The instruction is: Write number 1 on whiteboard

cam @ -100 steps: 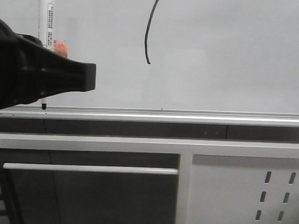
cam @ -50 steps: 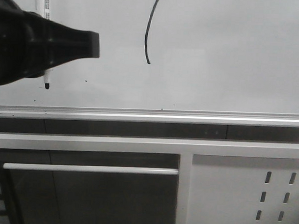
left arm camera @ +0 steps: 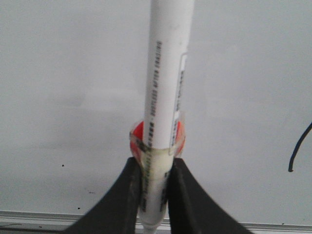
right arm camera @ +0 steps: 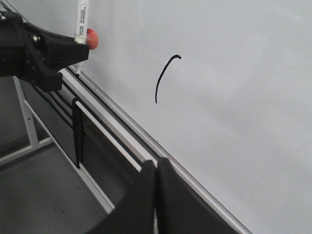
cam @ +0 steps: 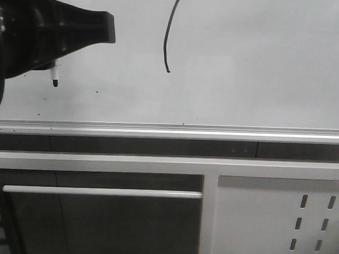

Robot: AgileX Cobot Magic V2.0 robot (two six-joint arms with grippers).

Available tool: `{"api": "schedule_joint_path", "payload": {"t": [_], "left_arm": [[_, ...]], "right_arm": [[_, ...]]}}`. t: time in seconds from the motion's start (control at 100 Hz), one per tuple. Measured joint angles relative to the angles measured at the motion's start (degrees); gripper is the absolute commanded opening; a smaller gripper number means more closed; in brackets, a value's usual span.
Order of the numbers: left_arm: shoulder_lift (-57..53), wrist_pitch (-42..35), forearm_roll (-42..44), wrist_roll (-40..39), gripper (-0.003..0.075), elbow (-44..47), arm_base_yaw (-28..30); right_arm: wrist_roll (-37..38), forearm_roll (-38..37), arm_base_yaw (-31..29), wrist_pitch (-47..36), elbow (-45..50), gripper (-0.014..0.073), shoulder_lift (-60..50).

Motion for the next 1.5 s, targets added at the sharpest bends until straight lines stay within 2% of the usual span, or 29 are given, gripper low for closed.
{"api": "schedule_joint_path", "payload": {"t": [0.16, 0.35, 0.52, 0.78, 1.07, 1.5], "left_arm": [[0.00, -1.30, 0.00, 1.05, -0.0016, -1.33, 1.09], [0.06, -7.40, 0.00, 5.69, -0.0016, -4.04, 5.44], [0.06, -7.24, 0.00, 7.42, -0.0016, -4.75, 6.44], [1.03, -11.09, 0.00, 9.16, -0.0015, -5.29, 9.37], [2.94, -13.60, -2.25, 14.32, -0.0015, -8.87, 10.36], [3.11, -14.46, -2.46, 14.95, -0.0015, -9.20, 11.09]], "right_arm": [[0.00, 0.00, 0.00, -0.28, 0.00, -0.0076, 0.00], [0.00, 0.00, 0.00, -0.28, 0.00, -0.0076, 0.00], [0.00, 0.00, 0.00, -0.28, 0.00, -0.0076, 0.00], [0.00, 0.00, 0.00, -0.56, 0.00, -0.0076, 0.00], [0.00, 0.00, 0.00, -0.89, 0.00, -0.0076, 0.00], [0.00, 0.00, 0.00, -1.59, 0.00, -0.0076, 0.00]]}}
